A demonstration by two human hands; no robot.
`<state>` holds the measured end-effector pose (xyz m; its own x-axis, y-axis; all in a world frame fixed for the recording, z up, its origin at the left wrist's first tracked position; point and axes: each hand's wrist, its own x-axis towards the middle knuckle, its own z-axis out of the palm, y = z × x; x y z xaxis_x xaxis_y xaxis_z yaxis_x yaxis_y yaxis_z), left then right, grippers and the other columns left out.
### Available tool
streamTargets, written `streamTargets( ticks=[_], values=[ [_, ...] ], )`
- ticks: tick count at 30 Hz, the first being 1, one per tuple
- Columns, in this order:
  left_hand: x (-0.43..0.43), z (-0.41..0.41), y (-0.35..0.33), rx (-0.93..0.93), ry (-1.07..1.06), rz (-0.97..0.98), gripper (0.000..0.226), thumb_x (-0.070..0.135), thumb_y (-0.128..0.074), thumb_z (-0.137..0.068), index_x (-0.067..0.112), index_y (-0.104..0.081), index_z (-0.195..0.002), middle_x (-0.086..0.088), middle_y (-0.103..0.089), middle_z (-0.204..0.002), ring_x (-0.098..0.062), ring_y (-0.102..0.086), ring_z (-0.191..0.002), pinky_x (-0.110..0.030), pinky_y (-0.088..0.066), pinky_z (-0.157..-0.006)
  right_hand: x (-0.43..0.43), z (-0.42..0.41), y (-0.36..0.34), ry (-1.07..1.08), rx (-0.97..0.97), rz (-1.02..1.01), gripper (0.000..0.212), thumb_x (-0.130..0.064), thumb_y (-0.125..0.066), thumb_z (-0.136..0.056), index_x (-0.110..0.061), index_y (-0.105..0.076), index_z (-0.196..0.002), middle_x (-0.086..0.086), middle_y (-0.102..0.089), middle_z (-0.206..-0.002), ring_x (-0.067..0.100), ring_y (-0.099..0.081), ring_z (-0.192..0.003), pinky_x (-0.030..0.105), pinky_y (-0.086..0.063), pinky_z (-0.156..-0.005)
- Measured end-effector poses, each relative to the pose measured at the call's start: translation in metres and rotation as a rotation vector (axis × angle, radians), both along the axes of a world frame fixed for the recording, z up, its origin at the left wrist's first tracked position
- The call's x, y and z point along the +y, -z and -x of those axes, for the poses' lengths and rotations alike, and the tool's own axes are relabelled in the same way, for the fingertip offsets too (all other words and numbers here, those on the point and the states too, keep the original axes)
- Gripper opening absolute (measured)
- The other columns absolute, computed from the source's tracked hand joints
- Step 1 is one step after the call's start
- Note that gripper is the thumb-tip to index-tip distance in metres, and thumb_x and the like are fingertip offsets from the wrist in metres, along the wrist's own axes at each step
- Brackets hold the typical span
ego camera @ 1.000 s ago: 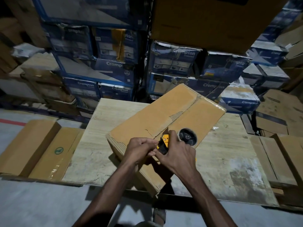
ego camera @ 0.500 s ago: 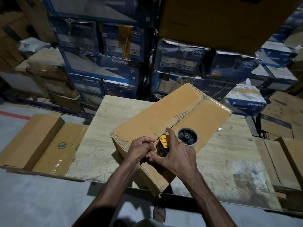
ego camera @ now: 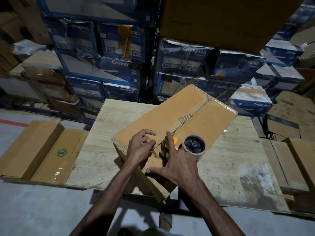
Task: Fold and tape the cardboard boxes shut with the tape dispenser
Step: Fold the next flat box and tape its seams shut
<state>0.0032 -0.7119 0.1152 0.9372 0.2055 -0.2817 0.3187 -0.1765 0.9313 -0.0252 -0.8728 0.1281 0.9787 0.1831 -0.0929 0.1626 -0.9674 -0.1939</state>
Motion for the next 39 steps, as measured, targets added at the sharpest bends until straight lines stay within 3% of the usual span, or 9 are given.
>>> streamTargets(
  ticks=[8,12,18,22,26,29,34,36,39],
  values=[
    [0.01,-0.012,-0.009,0.083,0.112,0.005,0.03,0.003,-0.064,-0.09,0.024,-0.07,-0.111,-0.012,-0.075,-0.071,-0.023,-0.067,-0.061,-0.049,-0.063,-0.067,-0.01,0.023,-0.014,-0.068,0.003,0.017,0.109,-0.082,-0.053,-0.085,-0.037,0.01,-0.161,0.007,-0.065,-0.114,0.027,-0.065,-0.101,0.036,-0.052,-0.081],
    [0.004,-0.016,-0.011,0.051,0.12,-0.052,0.032,0.002,-0.065,-0.09,0.027,-0.069,-0.109,-0.008,-0.074,-0.068,-0.019,-0.067,-0.058,-0.039,-0.063,-0.058,-0.017,0.035,-0.008,-0.052,-0.039,0.001,0.099,-0.073,-0.053,-0.092,-0.035,0.005,-0.162,0.004,-0.065,-0.119,0.023,-0.064,-0.104,0.036,-0.052,-0.087],
    [0.021,-0.025,-0.006,0.039,0.13,-0.16,0.027,0.009,-0.077,-0.087,0.025,-0.07,-0.108,-0.002,-0.071,-0.063,-0.003,-0.066,-0.056,-0.017,-0.047,-0.056,-0.06,0.057,-0.001,0.129,-0.342,-0.139,0.086,-0.063,-0.079,-0.077,-0.028,-0.045,-0.148,0.001,-0.07,-0.11,0.026,-0.065,-0.099,0.041,-0.057,-0.083],
    [0.029,-0.032,-0.004,0.085,0.161,-0.15,0.026,0.012,-0.079,-0.089,0.024,-0.071,-0.11,-0.004,-0.074,-0.068,-0.007,-0.069,-0.06,-0.016,-0.047,-0.054,-0.061,0.081,0.017,0.541,0.026,-0.598,0.104,-0.049,-0.093,-0.066,-0.038,-0.029,-0.148,-0.002,-0.051,-0.127,0.023,-0.056,-0.112,0.046,-0.054,-0.088],
    [0.031,-0.039,-0.005,0.105,0.168,-0.139,0.028,0.01,-0.079,-0.087,0.024,-0.072,-0.11,-0.002,-0.073,-0.065,-0.009,-0.07,-0.064,-0.019,-0.05,-0.06,-0.031,0.077,0.013,1.05,0.649,-1.53,0.052,-0.034,-0.085,-0.079,-0.017,-0.052,-0.115,0.013,-0.061,-0.109,0.027,-0.061,-0.092,0.042,-0.061,-0.075],
    [0.032,-0.042,-0.004,0.129,0.195,-0.139,0.031,0.011,-0.082,-0.084,0.026,-0.073,-0.109,-0.002,-0.074,-0.067,-0.011,-0.072,-0.068,-0.027,-0.054,-0.073,-0.016,0.078,0.008,1.054,0.62,-1.476,0.037,-0.033,-0.074,-0.093,-0.011,-0.053,-0.114,0.018,-0.066,-0.097,0.031,-0.066,-0.079,0.04,-0.06,-0.066],
    [0.037,-0.045,-0.008,0.196,0.244,-0.166,0.038,0.011,-0.088,-0.078,0.027,-0.073,-0.109,0.003,-0.074,-0.065,-0.007,-0.071,-0.066,-0.025,-0.049,-0.069,-0.013,0.077,-0.006,0.799,0.526,-1.033,0.069,-0.056,-0.087,-0.063,-0.029,-0.05,-0.114,0.013,-0.071,-0.089,0.024,-0.07,-0.084,0.043,-0.055,-0.082],
    [0.037,-0.045,-0.008,0.207,0.246,-0.16,0.038,0.008,-0.085,-0.08,0.027,-0.073,-0.11,0.005,-0.072,-0.062,-0.001,-0.068,-0.059,-0.021,-0.046,-0.06,-0.003,0.076,-0.005,0.809,0.527,-1.112,0.071,-0.042,-0.091,-0.068,-0.032,-0.042,-0.12,0.019,-0.07,-0.097,0.029,-0.07,-0.088,0.046,-0.056,-0.087],
    [0.034,-0.044,-0.008,0.204,0.2,-0.112,0.037,0.0,-0.08,-0.082,0.023,-0.074,-0.11,0.003,-0.07,-0.06,-0.006,-0.067,-0.055,-0.018,-0.049,-0.048,0.013,0.066,0.006,0.905,0.483,-1.497,0.058,0.0,-0.075,-0.087,-0.032,-0.042,-0.122,0.019,-0.068,-0.095,0.031,-0.07,-0.067,0.042,-0.06,-0.062]
  ],
)
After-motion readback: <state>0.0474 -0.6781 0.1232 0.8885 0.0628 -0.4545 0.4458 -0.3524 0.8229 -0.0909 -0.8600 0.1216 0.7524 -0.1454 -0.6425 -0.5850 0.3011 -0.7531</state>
